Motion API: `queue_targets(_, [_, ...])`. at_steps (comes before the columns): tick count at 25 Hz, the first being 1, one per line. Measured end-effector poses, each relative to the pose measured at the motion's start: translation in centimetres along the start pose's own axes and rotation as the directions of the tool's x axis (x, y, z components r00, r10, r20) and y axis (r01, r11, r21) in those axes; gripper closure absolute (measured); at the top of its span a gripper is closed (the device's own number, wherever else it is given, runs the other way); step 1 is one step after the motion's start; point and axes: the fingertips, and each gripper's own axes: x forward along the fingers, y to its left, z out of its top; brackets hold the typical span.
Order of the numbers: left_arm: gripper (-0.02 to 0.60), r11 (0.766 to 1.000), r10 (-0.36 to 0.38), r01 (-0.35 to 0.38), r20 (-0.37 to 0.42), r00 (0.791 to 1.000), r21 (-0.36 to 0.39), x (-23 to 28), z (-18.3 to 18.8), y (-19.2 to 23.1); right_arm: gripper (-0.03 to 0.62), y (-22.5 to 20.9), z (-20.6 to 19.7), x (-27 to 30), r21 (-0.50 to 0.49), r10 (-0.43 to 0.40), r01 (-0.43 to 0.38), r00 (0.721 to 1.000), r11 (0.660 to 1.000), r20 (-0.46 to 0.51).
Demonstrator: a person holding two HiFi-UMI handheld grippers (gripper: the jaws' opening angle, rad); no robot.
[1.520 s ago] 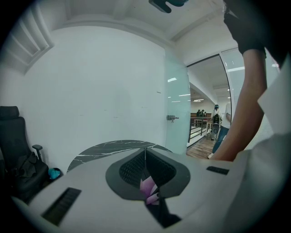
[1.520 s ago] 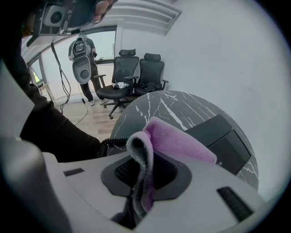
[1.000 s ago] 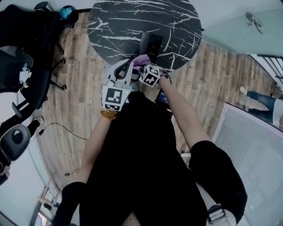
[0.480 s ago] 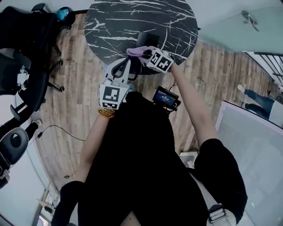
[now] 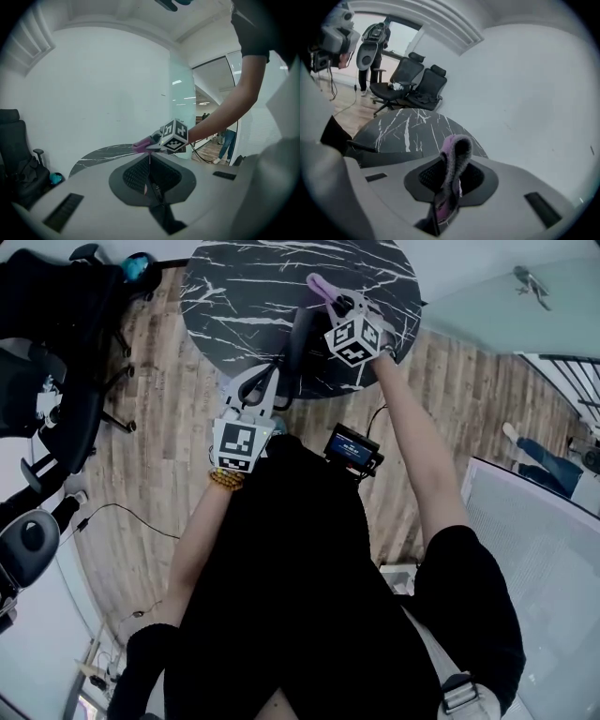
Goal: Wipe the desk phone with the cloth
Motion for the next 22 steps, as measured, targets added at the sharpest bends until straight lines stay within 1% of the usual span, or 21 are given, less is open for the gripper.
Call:
queue_targets(2, [0.563, 1.000, 0.003, -0.003, -0.004, 1.000, -0.002, 0.0, -0.1, 0.1, 0.530, 0.7, -0.9, 0.7, -0.034, -0.014, 0.013, 0.999, 0.999, -0.033])
queue_targets(3, [0.563, 1.000, 0.004, -0.004, -0.006, 1.000, -0.003, 0.0, -0.1, 0.1, 0.530, 1.6, -1.4, 1.1, -0.044, -0.002, 0.000, 0.999, 0.999, -0.053])
queue_targets(5, [0.563, 1.000, 0.005, -0.005, -0.008, 1.000, -0.005, 0.0, -0.2, 0.2, 0.530, 3.8, -2.7, 1.9, -0.058, 0.049, -0.055, 0.994, 0.997, -0.099])
queue_targets(7, [0.563, 1.000, 0.006, -0.006, -0.009, 1.000, -0.006, 0.0, -0.2, 0.3, 0.530, 6.1, -4.3, 2.6, -0.064, 0.112, -0.122, 0.982, 0.990, -0.149])
queue_targets(9, [0.563, 1.000, 0.007, -0.007, -0.011, 1.000, -0.008, 0.0, -0.3, 0.3, 0.530, 7.8, -5.2, 3.0, -0.065, 0.156, -0.170, 0.972, 0.983, -0.178])
queue_targets(11, [0.563, 1.000, 0.009, -0.009, -0.016, 1.000, -0.010, -0.1, -0.5, 0.4, 0.530, 8.5, -5.3, 3.2, -0.062, 0.167, -0.181, 0.969, 0.982, -0.181])
queue_targets(14, [0.563, 1.000, 0.011, -0.011, -0.021, 1.000, -0.011, 0.0, -0.6, 0.5, 0.530, 8.8, -5.2, 3.5, -0.014, 0.188, -0.193, 0.966, 0.981, -0.180])
queue_targets(22, [0.563, 1.000, 0.002, -0.002, -0.022, 1.000, -0.013, 0.5, -0.7, 0.2, 0.522, 9.4, -5.2, 3.5, 0.057, 0.231, -0.224, 0.958, 0.973, -0.173])
